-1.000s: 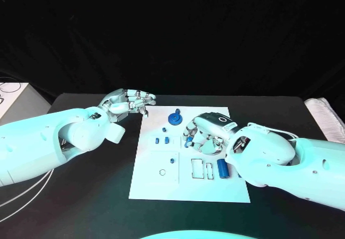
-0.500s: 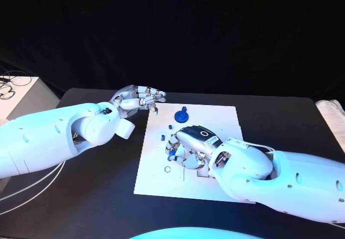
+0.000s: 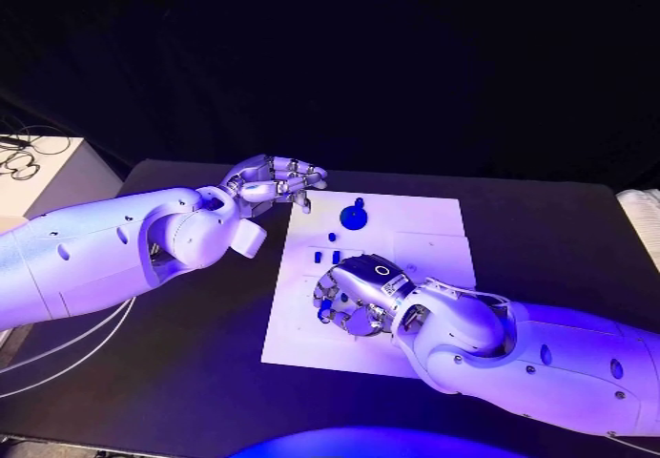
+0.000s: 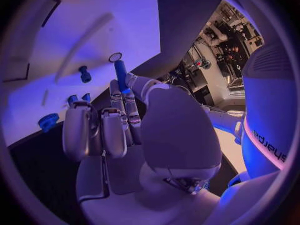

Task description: Assemble the parts on the task board

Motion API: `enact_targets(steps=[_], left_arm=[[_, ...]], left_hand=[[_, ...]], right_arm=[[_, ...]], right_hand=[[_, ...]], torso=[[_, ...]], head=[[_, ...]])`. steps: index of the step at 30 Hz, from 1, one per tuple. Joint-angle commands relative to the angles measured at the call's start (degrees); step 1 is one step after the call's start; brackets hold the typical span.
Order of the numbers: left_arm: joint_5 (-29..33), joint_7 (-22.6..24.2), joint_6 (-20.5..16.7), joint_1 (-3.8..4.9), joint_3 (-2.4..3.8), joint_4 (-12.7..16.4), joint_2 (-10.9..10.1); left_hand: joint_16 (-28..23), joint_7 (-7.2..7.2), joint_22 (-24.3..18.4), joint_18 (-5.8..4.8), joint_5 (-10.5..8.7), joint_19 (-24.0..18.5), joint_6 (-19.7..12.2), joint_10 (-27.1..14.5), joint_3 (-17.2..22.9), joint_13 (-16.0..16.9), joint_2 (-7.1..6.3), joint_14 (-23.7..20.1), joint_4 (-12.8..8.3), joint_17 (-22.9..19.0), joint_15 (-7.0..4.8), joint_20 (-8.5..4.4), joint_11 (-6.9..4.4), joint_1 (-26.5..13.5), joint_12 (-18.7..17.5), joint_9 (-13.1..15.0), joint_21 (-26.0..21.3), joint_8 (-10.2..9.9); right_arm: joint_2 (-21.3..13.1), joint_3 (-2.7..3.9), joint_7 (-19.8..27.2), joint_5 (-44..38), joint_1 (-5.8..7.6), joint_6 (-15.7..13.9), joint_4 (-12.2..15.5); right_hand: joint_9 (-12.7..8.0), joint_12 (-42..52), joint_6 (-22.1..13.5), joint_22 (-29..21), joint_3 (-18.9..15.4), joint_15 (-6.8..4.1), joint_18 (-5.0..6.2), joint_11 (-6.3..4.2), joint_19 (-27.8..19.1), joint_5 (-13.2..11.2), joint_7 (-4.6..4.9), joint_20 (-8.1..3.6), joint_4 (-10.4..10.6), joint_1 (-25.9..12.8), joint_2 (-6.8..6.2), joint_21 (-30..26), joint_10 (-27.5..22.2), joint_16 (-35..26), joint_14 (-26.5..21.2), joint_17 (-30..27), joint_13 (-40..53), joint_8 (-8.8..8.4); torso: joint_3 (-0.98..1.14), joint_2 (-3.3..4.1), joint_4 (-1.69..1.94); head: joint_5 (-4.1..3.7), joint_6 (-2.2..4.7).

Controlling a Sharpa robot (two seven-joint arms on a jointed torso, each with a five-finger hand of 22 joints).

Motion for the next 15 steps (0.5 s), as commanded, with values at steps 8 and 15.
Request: enact_targets(steps=[8, 15], left_arm=[[0.4, 0.4, 0.6, 0.02, 0.03, 0.0, 0.0], [0.4, 0.3, 0.6, 0.02, 0.03, -0.1, 0.0]], left_hand=[[-0.4, 0.06, -0.1, 0.80, -0.07, 0.2, -0.3, -0.4, 0.0, 0.0, 0.58, 0.1, 0.4, 0.1, 0.30, 0.27, 0.19, 0.2, 0.4, -0.1, 0.0, 0.0], [-0.4, 0.06, -0.1, 0.80, -0.07, 0.2, -0.3, -0.4, 0.0, 0.0, 0.58, 0.1, 0.4, 0.1, 0.30, 0.27, 0.19, 0.2, 0.4, -0.1, 0.0, 0.0]], right_arm=[[0.0, -0.06, 0.7, -2.0, -0.48, 0.6, -0.4], [-0.4, -0.08, 0.6, -2.1, -0.52, 1.4, -0.5]], right_hand=[[0.1, 0.4, 0.2, 8.0, 3.9, -0.29, -0.94, -4.83, 2.6, 0.2, 0.19, -0.57, -4.3, 0.2, 0.62, -0.2, 5.4, 0.2, 2.1, 0.0, 0.3, 0.16], [0.1, 0.3, 0.2, 8.1, 4.0, -0.28, -0.97, -4.81, 2.7, 0.2, 0.21, -0.56, -4.4, 0.0, 0.63, -0.1, 5.4, 0.2, 2.1, 0.1, 0.3, 0.18]], torso=[[-0.01, -0.03, -0.01], [-0.04, -0.07, -0.04]], head=[[0.18, -0.37], [0.23, -0.40]])
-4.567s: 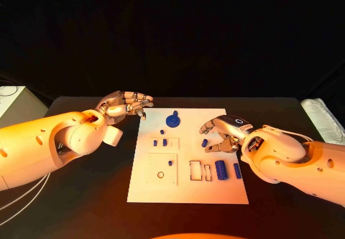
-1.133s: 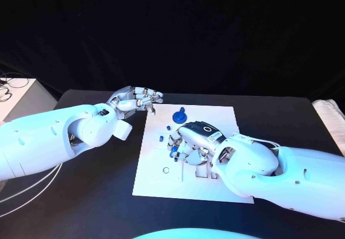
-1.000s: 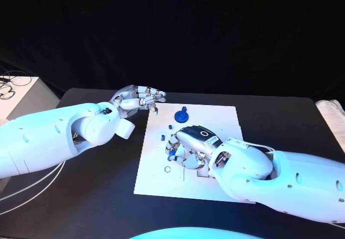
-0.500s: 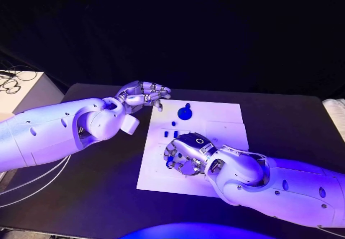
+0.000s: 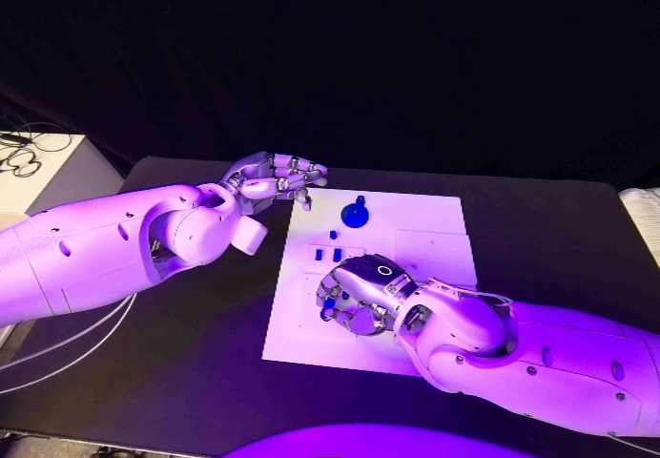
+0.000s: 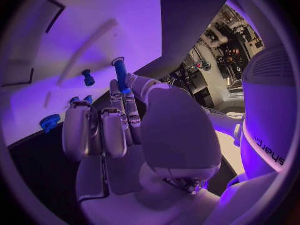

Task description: Assemble the parts on the task board

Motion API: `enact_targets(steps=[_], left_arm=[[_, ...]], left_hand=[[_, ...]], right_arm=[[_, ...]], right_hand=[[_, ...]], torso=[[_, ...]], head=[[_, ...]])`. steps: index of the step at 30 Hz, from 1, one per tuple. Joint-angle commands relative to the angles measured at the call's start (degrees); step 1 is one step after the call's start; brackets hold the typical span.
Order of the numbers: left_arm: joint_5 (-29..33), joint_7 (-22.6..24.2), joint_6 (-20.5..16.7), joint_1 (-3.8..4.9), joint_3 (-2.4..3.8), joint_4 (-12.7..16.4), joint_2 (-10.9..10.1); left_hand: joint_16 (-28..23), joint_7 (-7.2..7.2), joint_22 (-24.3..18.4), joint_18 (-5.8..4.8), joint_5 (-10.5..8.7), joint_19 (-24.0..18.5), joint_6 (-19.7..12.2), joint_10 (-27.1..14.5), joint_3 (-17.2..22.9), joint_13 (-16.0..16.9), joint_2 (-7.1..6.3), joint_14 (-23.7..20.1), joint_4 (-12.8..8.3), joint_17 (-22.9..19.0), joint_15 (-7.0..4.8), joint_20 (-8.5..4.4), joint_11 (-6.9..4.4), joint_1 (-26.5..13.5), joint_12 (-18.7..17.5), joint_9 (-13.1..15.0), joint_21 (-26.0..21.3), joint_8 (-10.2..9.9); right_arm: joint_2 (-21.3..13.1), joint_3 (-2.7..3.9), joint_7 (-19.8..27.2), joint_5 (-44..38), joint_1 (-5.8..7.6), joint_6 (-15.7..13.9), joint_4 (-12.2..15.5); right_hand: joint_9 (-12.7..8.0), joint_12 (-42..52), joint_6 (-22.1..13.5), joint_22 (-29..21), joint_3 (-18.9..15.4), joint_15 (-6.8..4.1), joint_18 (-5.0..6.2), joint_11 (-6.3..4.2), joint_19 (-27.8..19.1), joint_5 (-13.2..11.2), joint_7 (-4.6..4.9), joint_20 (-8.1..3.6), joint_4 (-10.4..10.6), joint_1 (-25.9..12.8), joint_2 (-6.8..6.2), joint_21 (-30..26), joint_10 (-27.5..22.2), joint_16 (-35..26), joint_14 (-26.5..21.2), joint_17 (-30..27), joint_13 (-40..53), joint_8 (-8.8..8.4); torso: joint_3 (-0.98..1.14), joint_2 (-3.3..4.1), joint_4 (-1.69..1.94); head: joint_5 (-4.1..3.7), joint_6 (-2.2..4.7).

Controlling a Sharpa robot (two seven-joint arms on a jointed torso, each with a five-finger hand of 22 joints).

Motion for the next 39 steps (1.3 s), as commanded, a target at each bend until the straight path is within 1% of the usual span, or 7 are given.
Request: enact_targets(steps=[1, 7, 13, 21, 26, 31, 39], left_arm=[[0.4, 0.3, 0.6, 0.02, 0.04, 0.0, 0.0], [0.4, 0.3, 0.6, 0.02, 0.04, 0.1, 0.0], [0.4, 0.3, 0.6, 0.03, 0.04, 0.1, -0.2], [0.4, 0.2, 0.6, 0.03, 0.04, 0.1, -0.2], [0.4, 0.2, 0.6, 0.03, 0.04, 0.1, -0.2], [0.4, 0.2, 0.6, 0.03, 0.04, 0.2, -0.2], [0.4, 0.2, 0.6, 0.03, 0.04, 0.3, -0.3]], left_hand=[[-0.4, 0.06, -0.1, 0.80, -0.07, 0.2, -0.3, -0.4, 0.0, 0.0, 0.58, 0.1, 0.4, 0.1, 0.30, 0.27, 0.19, 0.2, 0.4, -0.1, 0.0, 0.0], [-0.4, 0.06, -0.1, 0.80, -0.07, 0.2, -0.3, -0.4, 0.0, 0.0, 0.58, 0.1, 0.4, 0.1, 0.30, 0.27, 0.19, 0.2, 0.4, -0.1, 0.0, 0.0], [-0.4, 0.06, -0.1, 0.80, -0.07, 0.2, -0.3, -0.4, 0.0, 0.0, 0.58, 0.1, 0.4, 0.1, 0.30, 0.27, 0.19, 0.2, 0.4, -0.1, 0.0, 0.0], [-0.4, 0.06, -0.1, 0.80, -0.07, 0.2, -0.3, -0.4, 0.0, 0.0, 0.58, 0.1, 0.4, 0.1, 0.30, 0.27, 0.19, 0.2, 0.4, -0.1, 0.0, 0.0], [-0.4, 0.06, -0.1, 0.80, -0.07, 0.2, -0.3, -0.4, 0.0, 0.0, 0.58, 0.1, 0.4, 0.1, 0.30, 0.27, 0.19, 0.2, 0.4, -0.1, 0.0, 0.0], [-0.4, 0.06, -0.1, 0.80, -0.07, 0.2, -0.3, -0.4, 0.0, 0.0, 0.58, 0.1, 0.4, 0.1, 0.30, 0.27, 0.19, 0.2, 0.4, -0.1, 0.0, 0.0], [-0.4, 0.06, -0.1, 0.80, -0.07, 0.2, -0.3, -0.4, 0.0, 0.0, 0.58, 0.1, 0.4, 0.1, 0.30, 0.27, 0.19, 0.2, 0.4, -0.1, 0.0, 0.0]], right_arm=[[-0.1, -0.04, 0.5, -0.9, -0.10, 1.4, -0.1], [-0.4, -0.05, 0.3, -1.1, -0.10, 2.0, -0.2], [-0.6, -0.06, -0.1, -1.7, -0.10, 2.2, -0.1], [-0.7, -0.06, 0.0, -1.8, -0.10, 2.7, 0.1], [-0.3, -0.11, -0.2, -2.1, -0.10, 2.9, -0.1], [0.4, -0.24, -0.8, -3.2, -0.12, 3.1, -0.7], [1.4, -0.53, -0.6, -4.4, -0.34, 3.6, -1.3]], right_hand=[[0.1, 0.1, 0.2, 8.1, 4.0, -0.38, -0.97, -4.95, 2.7, 0.3, 0.21, -0.56, -4.3, 0.0, 0.62, -0.1, 5.3, 0.2, 2.0, 0.1, 0.3, 0.19], [0.1, 0.1, 0.2, 8.1, 4.0, -0.37, -0.98, -4.95, 2.7, 0.3, 0.22, -0.56, -4.4, 0.0, 0.61, 0.0, 5.3, 0.3, 2.0, 0.2, 0.3, 0.20], [0.1, 0.1, 0.2, 8.2, 4.0, -0.37, -1.01, -4.94, 2.7, 0.3, 0.22, -0.55, -4.4, -0.1, 0.62, 0.1, 5.3, 0.3, 2.0, 0.2, 0.3, 0.21], [0.1, 0.1, 0.2, 8.2, 4.1, -0.36, -1.03, -4.94, 2.7, 0.3, 0.22, -0.55, -4.5, -0.1, 0.61, 0.2, 5.3, 0.3, 2.0, 0.3, 0.4, 0.23], [0.2, 0.0, 0.2, 8.1, 4.1, -0.35, -0.98, -4.94, 2.7, 0.3, 0.23, -0.55, -4.5, -0.2, 0.59, 0.0, 5.3, 0.2, 2.0, 0.1, 0.4, 0.25], [0.3, -0.3, 0.0, 8.0, 4.1, -0.26, -0.93, -4.81, 2.6, 0.3, 0.35, -0.48, -4.9, -1.0, 0.41, -0.3, 4.9, 0.1, 1.9, -0.1, 0.4, 0.24], [0.5, -1.5, -1.0, 8.1, 1.8, -0.04, -0.93, -4.65, 2.5, 0.1, 0.27, -0.22, -5.0, -4.3, -1.23, -0.4, 3.9, 0.2, 1.9, 0.1, 0.6, -0.15]], torso=[[-0.02, -0.03, -0.01], [-0.01, 0.01, 0.06], [-0.04, 0.02, 0.02], [0.00, 0.00, 0.04], [-0.03, -0.01, -0.02], [-0.02, 0.01, 0.02], [-0.05, 0.07, 0.08]], head=[[0.02, -0.01], [-0.02, -0.07], [-0.03, -0.13], [0.05, -0.31], [0.01, -0.28], [-0.10, -0.30], [-0.15, -0.44]])
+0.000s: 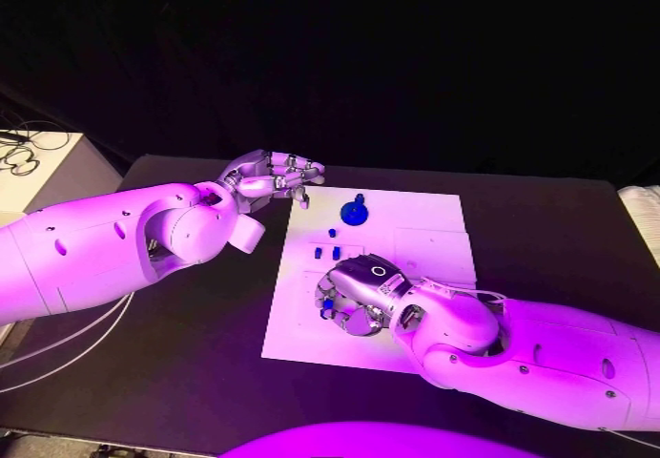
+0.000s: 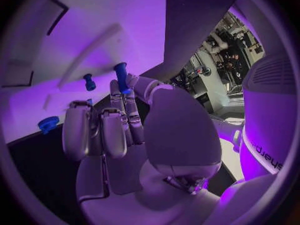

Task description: Assemble the parts on the task board

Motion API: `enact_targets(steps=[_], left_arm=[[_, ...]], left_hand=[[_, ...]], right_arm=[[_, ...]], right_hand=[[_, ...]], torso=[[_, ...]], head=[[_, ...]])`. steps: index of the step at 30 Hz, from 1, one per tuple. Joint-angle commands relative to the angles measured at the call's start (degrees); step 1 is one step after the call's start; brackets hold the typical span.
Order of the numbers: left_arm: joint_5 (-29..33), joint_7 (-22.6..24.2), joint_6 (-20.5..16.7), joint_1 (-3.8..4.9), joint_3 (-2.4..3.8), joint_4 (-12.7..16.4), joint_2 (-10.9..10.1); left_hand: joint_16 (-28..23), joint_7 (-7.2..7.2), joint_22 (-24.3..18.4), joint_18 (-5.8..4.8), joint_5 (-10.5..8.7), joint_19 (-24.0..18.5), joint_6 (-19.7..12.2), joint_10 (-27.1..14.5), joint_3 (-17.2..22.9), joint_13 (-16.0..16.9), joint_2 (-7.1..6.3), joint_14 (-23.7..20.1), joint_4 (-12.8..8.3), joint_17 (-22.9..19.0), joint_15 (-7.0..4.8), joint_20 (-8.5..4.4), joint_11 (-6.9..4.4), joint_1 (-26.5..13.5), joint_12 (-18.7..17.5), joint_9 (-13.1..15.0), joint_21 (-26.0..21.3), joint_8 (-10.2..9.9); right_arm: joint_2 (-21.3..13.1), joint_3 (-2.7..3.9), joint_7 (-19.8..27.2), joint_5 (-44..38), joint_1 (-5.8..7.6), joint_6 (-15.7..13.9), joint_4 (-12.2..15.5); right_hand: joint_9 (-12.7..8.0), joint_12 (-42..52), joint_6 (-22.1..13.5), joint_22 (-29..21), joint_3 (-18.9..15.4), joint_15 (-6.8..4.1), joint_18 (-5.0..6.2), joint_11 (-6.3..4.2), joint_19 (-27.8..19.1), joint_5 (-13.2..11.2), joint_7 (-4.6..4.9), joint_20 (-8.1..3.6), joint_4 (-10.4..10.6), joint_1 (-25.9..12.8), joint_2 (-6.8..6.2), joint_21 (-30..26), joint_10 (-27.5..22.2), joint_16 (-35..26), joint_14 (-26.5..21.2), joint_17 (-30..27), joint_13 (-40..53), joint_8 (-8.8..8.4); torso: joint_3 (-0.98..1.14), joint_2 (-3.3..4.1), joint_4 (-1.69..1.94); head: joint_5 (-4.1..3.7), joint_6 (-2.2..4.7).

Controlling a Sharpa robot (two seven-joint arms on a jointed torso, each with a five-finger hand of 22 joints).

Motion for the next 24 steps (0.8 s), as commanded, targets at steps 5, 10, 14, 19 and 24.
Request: enact_targets(steps=[5, 10, 14, 19, 24], left_arm=[[0.3, 0.2, 0.6, 0.03, 0.03, 0.2, 0.0], [0.3, -0.1, 0.6, 0.03, 0.03, 0.2, 0.0], [0.3, -0.2, 0.6, 0.03, 0.03, 0.2, -0.1], [0.3, -0.3, 0.5, 0.03, 0.03, 0.2, -0.1], [0.3, -0.4, 0.5, 0.03, 0.03, 0.1, -0.1]], left_hand=[[-0.4, 0.06, -0.1, 0.80, -0.07, 0.2, -0.3, -0.4, 0.0, 0.0, 0.59, 0.1, 0.4, 0.1, 0.30, 0.27, 0.19, 0.2, 0.4, -0.1, 0.0, 0.0], [-0.4, 0.06, -0.1, 0.80, -0.07, 0.2, -0.3, -0.4, 0.0, 0.0, 0.59, 0.1, 0.4, 0.1, 0.30, 0.27, 0.19, 0.2, 0.4, -0.1, 0.0, 0.0], [-0.4, 0.05, -0.1, 0.82, -0.07, 0.2, -0.3, -0.5, -0.1, 0.1, 0.65, 0.1, 0.5, 0.1, 0.28, 0.27, 0.17, 0.4, 0.6, -0.1, -0.1, 0.1], [-0.4, 0.05, -0.1, 0.82, -0.07, 0.2, -0.3, -0.5, -0.1, 0.1, 0.65, 0.1, 0.5, 0.1, 0.28, 0.27, 0.17, 0.4, 0.6, -0.1, -0.1, 0.1], [-0.4, 0.05, -0.1, 0.82, -0.07, 0.2, -0.3, -0.5, -0.1, 0.1, 0.65, 0.1, 0.5, 0.1, 0.28, 0.27, 0.17, 0.4, 0.6, -0.1, -0.1, 0.1]], right_arm=[[0.4, -0.33, 0.4, -2.0, -0.44, 1.4, -0.4], [0.2, -0.37, 0.8, -2.1, -0.48, 0.2, -0.4], [-0.2, -0.38, 1.2, -2.1, -0.52, -0.8, -0.4], [-0.4, -0.39, 1.7, -2.2, -0.55, -2.0, -0.3], [-0.6, -0.39, 2.1, -2.1, -0.56, -3.2, 0.0]], right_hand=[[-0.5, -1.3, -1.9, 8.0, -0.9, 0.42, -0.88, -3.97, 2.4, 0.1, 0.19, 0.02, 0.0, -2.2, -2.23, -0.5, 2.8, 0.0, 2.0, -0.1, -0.3, -1.14], [-0.8, -1.5, -2.9, 7.2, -1.4, 1.16, -0.56, -3.08, 1.8, 0.2, 0.59, 0.62, 0.2, -3.7, -4.23, -2.5, -1.0, -0.1, 1.9, -0.4, -1.0, -1.87], [-1.1, -1.3, -3.8, 5.6, -2.5, 1.79, 0.11, -2.38, 0.8, 0.7, 1.00, 1.21, -0.3, -4.2, -4.72, -6.3, -4.6, -1.6, 1.1, -2.9, -1.8, -2.42], [-1.8, -0.8, -5.9, 3.1, -6.0, 2.29, 1.09, -1.83, -0.8, 0.8, 1.28, 1.79, -1.0, -3.9, -4.23, -12.2, -8.9, -3.7, -0.5, -6.4, -2.5, -3.89], [-2.7, 1.0, -7.7, 0.4, -13.7, 2.93, 1.99, -1.06, -2.2, 0.8, 0.32, 2.43, -0.2, -1.6, -2.42, -18.2, -13.7, -5.8, -2.3, -10.3, -2.8, -5.79]], torso=[[-0.02, -0.04, 0.01], [0.01, -0.08, -0.02], [0.07, -0.08, -0.05], [0.09, -0.05, -0.03], [0.07, -0.01, -0.01]], head=[[0.01, -0.31], [-0.05, -0.56], [-0.06, -0.48], [-0.08, -0.41], [-0.18, -0.25]])
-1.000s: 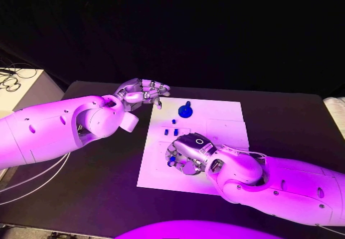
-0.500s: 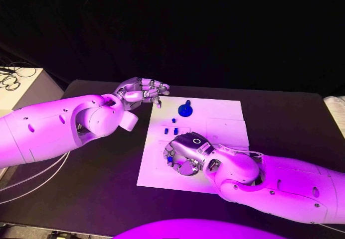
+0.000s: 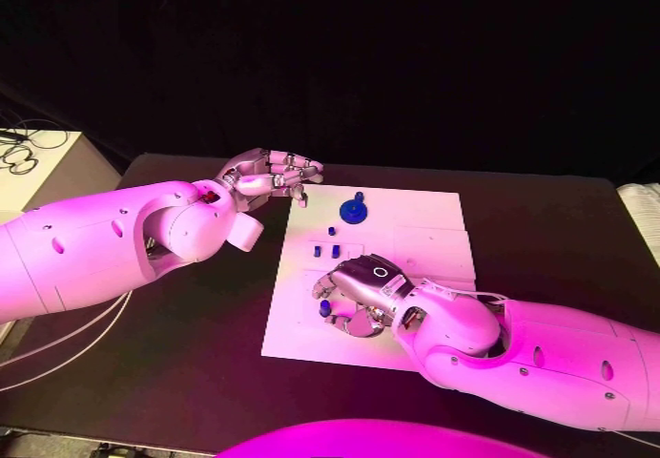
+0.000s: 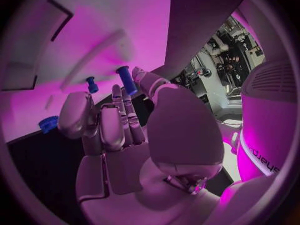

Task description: Assemble the parts on the task board

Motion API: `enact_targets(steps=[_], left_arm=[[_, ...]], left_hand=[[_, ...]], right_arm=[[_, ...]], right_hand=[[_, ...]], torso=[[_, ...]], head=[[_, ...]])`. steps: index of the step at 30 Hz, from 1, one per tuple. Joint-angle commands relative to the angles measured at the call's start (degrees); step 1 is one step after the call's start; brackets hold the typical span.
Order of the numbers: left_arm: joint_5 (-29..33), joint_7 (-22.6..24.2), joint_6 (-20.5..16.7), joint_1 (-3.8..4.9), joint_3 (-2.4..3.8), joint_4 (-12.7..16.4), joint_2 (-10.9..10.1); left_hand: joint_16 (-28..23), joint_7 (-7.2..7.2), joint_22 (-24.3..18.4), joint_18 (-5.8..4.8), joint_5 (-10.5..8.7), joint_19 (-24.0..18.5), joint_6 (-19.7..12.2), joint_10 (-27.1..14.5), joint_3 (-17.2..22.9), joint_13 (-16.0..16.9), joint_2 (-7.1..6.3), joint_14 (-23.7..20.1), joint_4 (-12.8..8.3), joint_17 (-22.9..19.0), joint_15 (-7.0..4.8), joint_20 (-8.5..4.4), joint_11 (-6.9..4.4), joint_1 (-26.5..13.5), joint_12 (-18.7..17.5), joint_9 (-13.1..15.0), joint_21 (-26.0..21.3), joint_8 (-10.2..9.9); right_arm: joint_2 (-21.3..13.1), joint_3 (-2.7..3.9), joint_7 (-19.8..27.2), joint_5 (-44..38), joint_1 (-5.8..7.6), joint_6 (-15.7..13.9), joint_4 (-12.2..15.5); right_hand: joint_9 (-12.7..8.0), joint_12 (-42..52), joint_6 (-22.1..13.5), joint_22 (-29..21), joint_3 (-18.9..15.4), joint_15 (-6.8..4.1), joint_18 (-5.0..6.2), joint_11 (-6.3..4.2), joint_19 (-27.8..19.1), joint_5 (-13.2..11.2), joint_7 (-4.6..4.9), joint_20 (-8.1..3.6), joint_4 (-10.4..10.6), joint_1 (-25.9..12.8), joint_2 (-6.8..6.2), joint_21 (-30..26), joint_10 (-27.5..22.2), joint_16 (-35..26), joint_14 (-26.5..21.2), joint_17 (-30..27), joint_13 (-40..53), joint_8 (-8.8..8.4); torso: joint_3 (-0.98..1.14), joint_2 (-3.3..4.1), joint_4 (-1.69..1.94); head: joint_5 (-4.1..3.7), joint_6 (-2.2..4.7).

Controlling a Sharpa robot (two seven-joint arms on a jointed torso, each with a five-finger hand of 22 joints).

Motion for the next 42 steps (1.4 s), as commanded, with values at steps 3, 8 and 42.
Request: enact_targets(steps=[3, 8, 42], left_arm=[[0.3, 0.0, 0.5, 0.03, 0.03, 0.1, 0.0], [0.3, 0.0, 0.6, 0.03, 0.03, 0.0, 0.1], [0.7, 0.7, 0.6, -1.33, -0.66, 1.7, -1.5]], left_hand=[[-0.4, 0.07, -0.1, 0.82, -0.07, 0.2, -0.3, -0.3, 0.1, 0.1, 0.39, 0.1, 0.3, 0.1, 0.28, 0.27, -0.03, 0.0, 0.2, -0.1, -0.1, 0.1], [-0.4, 0.07, -0.1, 0.82, -0.07, 0.2, -0.3, -0.3, 0.1, 0.1, 0.39, 0.1, 0.3, 0.1, 0.28, 0.27, -0.03, 0.0, 0.2, -0.1, -0.1, 0.1], [-0.4, 0.02, -0.1, 0.82, -0.08, 0.3, -0.3, -0.3, 0.0, 0.1, 0.35, 0.1, 0.4, 0.1, 0.27, 0.27, -0.05, 0.1, 0.3, -0.1, -0.1, 0.2]], right_arm=[[-0.4, 0.01, 1.5, -0.6, -0.06, -2.9, 0.5], [-1.8, 0.15, 1.6, 0.0, -0.03, -5.1, 1.6], [-35.2, -0.72, -10.2, 33.8, 8.13, -0.1, 12.3]], right_hand=[[-1.2, 2.2, -3.6, -4.8, -15.4, 0.88, 2.17, 1.35, -3.0, 4.4, -1.60, 0.90, 4.9, 6.2, 1.71, -12.4, -7.4, -4.4, -3.7, -7.7, -0.1, -2.92], [-1.9, 5.7, -5.6, -6.6, -20.2, 1.17, 2.36, 1.77, -2.6, 4.8, -2.53, 1.22, 15.6, 12.6, -0.34, -14.9, -11.2, -4.3, -4.2, -9.1, 0.1, -4.32], [3.4, 74.6, 3.7, 13.8, -29.4, -4.44, -4.56, -5.22, 7.0, 3.8, -2.78, -3.83, 15.6, -3.3, 7.08, 28.6, 24.1, 13.0, 6.3, 22.1, 74.2, 6.82]], torso=[[0.00, 0.05, 0.00], [-0.04, -0.05, 0.01], [-0.25, -1.75, -0.91]], head=[[-0.08, 0.09], [-0.35, 0.27], [-10.15, 2.77]])
